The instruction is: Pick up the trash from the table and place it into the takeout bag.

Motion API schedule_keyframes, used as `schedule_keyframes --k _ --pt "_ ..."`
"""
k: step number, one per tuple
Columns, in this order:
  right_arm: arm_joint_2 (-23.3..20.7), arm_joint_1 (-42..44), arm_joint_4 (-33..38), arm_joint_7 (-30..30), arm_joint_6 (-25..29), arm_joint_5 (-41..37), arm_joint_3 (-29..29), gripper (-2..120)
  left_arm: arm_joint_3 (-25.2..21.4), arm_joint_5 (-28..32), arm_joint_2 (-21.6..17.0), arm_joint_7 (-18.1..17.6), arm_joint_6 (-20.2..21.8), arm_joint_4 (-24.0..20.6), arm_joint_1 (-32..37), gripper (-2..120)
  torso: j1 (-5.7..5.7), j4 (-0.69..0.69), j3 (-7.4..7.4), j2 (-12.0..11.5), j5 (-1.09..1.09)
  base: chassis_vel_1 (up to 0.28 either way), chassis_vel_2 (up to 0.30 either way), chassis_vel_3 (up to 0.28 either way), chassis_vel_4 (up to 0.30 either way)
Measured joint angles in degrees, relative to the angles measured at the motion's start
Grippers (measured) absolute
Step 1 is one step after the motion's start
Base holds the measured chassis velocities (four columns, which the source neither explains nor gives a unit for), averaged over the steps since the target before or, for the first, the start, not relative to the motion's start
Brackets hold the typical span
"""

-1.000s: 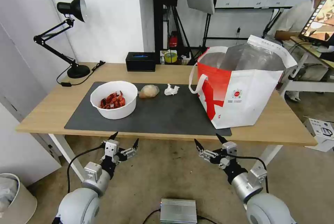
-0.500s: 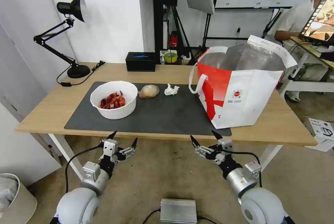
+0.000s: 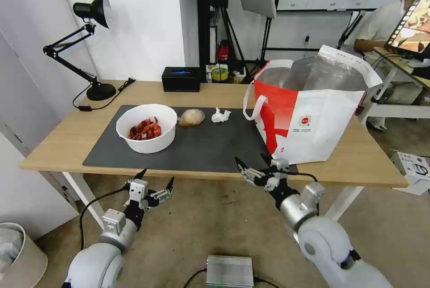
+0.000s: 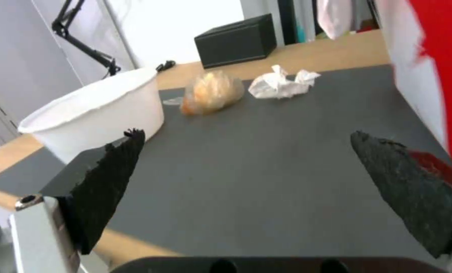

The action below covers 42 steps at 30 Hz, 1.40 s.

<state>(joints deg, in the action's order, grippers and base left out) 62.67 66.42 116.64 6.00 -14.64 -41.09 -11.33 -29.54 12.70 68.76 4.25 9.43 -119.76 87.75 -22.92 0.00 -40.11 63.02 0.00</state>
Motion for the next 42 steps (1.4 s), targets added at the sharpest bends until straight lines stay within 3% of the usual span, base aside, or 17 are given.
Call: schedule_keyframes --k 8,15,24,32,42 --pt "0.6 -12.8 -7.7 2.4 -1.7 -3.2 6.5 100 -0.4 -0.8 1.1 0.0 -0.1 -0.1 1.1 100 0.0 0.0 0.0 0.0 0.0 0.0 0.0 0.0 0.0" --pt "4.0 -22.8 -17.7 5.4 -2.3 -1.9 12.8 100 -0.8 -1.0 1.9 0.0 -0.1 -0.1 1.1 100 0.0 -0.01 0.0 0.0 -0.01 0.0 0.0 0.0 0.0" --pt "10.3 -33.5 -30.3 8.8 -4.1 -0.2 15.8 100 -1.1 -1.2 2.7 0.0 -0.7 -0.1 1.5 100 0.0 0.0 0.0 0.0 -0.01 0.0 0.0 0.0 0.0" --pt "16.0 -37.5 -37.1 14.2 -6.5 1.4 16.0 100 -1.3 -1.2 2.9 0.0 -0.9 -0.1 1.8 100 0.0 0.0 0.0 0.0 -0.01 0.0 0.0 0.0 0.0" --pt "19.6 -40.6 -43.0 16.3 -7.0 3.3 16.0 100 -1.4 -1.2 2.9 0.0 -1.0 0.0 1.8 100 0.0 0.0 0.0 0.0 -0.01 0.0 0.0 0.0 0.0"
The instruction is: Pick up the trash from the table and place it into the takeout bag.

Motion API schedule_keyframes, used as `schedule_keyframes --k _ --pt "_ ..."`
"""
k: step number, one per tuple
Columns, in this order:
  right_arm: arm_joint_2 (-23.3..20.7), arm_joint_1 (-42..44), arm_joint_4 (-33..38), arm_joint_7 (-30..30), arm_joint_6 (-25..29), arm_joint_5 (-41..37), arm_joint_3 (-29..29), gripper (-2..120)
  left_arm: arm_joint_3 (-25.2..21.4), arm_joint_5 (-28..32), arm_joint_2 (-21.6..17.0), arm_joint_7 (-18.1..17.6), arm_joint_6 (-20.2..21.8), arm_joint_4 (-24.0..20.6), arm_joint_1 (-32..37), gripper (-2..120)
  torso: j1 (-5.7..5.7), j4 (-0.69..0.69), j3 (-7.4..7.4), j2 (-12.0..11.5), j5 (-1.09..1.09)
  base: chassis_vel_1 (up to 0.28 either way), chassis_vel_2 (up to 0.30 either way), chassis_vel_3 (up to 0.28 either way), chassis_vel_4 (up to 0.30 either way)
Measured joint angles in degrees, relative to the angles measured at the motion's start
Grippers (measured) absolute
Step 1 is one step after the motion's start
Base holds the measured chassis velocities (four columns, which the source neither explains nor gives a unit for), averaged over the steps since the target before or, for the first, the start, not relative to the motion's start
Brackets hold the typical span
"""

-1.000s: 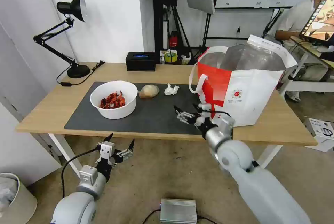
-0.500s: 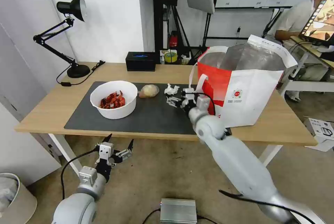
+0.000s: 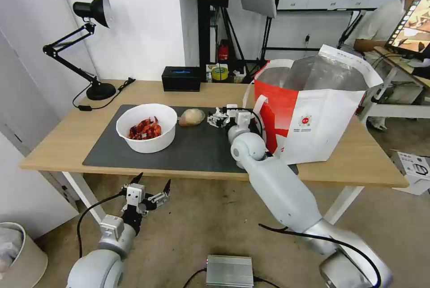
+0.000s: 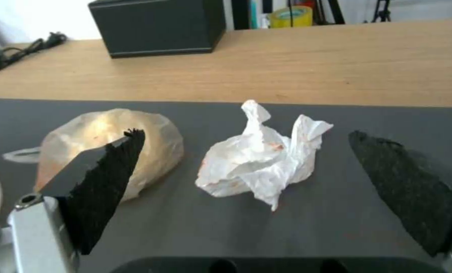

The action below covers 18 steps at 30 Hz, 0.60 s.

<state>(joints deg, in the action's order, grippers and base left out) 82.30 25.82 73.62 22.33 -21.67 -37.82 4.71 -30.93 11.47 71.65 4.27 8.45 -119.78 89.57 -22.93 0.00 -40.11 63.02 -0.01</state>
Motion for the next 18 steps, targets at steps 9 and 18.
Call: schedule_keyframes --k 9,18 --pt "1.6 -1.6 -2.2 2.7 -3.1 -0.1 -0.2 100 0.6 -0.2 0.1 0.0 0.0 -0.2 0.0 100 0.0 0.0 0.0 0.0 0.0 0.0 0.0 0.0 0.0" --pt "2.7 -2.9 -4.9 4.0 -3.9 -0.7 -0.4 100 0.9 -0.8 0.2 0.0 0.1 -0.6 0.3 100 0.01 0.0 0.0 0.0 0.01 0.0 0.0 0.0 0.0"
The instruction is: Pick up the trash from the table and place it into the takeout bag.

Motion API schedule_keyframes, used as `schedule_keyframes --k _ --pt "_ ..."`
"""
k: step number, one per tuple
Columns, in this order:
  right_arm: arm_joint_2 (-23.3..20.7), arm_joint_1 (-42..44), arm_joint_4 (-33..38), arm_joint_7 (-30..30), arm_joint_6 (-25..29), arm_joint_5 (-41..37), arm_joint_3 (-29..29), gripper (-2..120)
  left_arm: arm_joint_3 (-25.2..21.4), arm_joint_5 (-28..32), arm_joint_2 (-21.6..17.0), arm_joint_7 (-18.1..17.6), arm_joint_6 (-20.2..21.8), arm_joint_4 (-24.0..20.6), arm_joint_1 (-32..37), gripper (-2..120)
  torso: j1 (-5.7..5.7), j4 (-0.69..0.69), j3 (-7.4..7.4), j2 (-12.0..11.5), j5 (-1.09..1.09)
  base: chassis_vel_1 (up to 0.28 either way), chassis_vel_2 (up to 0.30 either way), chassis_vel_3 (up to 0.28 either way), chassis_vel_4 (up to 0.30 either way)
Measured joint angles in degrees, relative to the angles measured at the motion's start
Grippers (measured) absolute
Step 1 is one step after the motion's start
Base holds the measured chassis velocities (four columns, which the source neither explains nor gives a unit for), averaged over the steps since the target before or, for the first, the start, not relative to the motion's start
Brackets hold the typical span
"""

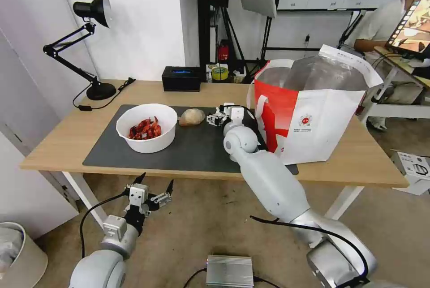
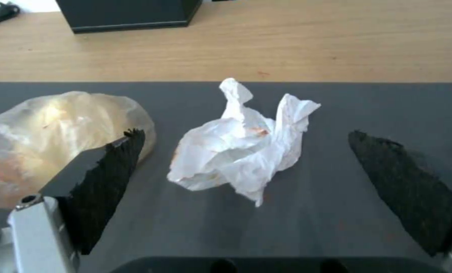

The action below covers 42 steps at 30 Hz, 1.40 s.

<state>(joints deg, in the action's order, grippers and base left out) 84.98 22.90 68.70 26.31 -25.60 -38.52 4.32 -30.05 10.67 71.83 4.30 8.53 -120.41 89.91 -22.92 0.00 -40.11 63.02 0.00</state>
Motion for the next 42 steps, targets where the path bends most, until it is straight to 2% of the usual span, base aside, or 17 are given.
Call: schedule_keyframes --k 10,29,42 --pt "-0.2 -3.2 -3.3 -0.5 -1.5 -1.0 1.0 100 -0.2 -0.2 0.0 0.0 0.0 -0.4 0.6 100 0.0 0.0 0.01 0.0 0.0 0.0 0.0 0.0 0.0" --pt "-1.1 -8.7 -6.8 -4.4 -8.1 1.4 5.7 100 0.5 -1.5 0.9 0.0 0.0 -0.1 1.1 100 0.0 0.0 0.0 0.0 0.0 0.0 0.0 0.0 0.0" --pt "-0.9 -9.9 -8.5 -5.5 -8.9 2.1 6.8 100 0.7 -1.6 0.9 0.0 -0.2 0.2 0.9 100 0.0 0.0 0.0 0.0 0.0 0.0 0.0 0.0 0.0"
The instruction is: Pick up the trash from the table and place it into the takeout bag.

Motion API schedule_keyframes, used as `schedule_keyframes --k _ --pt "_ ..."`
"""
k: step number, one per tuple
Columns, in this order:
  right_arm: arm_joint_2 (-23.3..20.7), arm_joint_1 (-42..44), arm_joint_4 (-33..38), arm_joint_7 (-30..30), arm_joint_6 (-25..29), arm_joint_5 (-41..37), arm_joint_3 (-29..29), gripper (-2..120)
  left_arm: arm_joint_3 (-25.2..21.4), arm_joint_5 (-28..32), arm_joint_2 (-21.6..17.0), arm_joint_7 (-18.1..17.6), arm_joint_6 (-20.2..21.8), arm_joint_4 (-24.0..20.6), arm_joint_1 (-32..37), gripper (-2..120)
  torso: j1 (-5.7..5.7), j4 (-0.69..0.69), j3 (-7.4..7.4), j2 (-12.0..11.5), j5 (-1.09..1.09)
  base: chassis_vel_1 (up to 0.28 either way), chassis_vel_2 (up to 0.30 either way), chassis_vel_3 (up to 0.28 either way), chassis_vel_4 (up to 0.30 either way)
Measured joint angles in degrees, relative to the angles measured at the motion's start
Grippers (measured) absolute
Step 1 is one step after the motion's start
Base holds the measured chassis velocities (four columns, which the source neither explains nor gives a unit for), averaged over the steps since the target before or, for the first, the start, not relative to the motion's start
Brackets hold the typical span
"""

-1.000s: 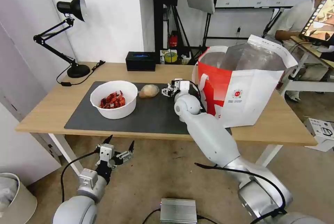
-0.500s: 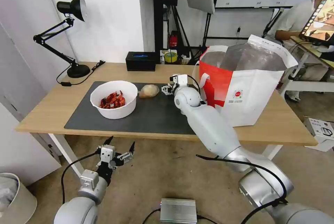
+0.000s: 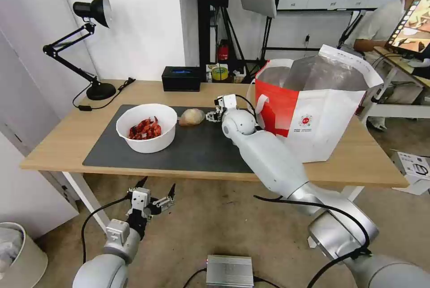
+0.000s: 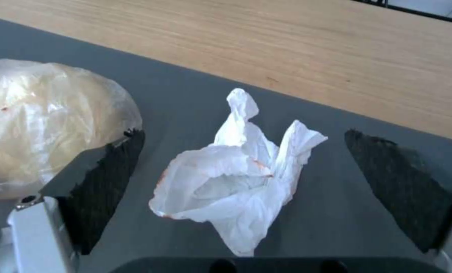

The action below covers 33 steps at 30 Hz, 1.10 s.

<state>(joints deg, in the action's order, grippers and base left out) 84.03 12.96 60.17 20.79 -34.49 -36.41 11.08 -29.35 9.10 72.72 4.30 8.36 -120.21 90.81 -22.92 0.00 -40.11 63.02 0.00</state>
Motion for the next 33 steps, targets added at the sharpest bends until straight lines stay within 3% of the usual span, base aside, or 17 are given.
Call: schedule_keyframes --k 33 --pt "0.8 -0.5 -4.6 -2.9 0.3 0.2 -2.6 100 0.4 -0.7 0.1 0.0 0.0 -0.4 0.5 100 0.0 0.0 0.0 0.0 0.0 0.0 0.0 0.0 0.0"
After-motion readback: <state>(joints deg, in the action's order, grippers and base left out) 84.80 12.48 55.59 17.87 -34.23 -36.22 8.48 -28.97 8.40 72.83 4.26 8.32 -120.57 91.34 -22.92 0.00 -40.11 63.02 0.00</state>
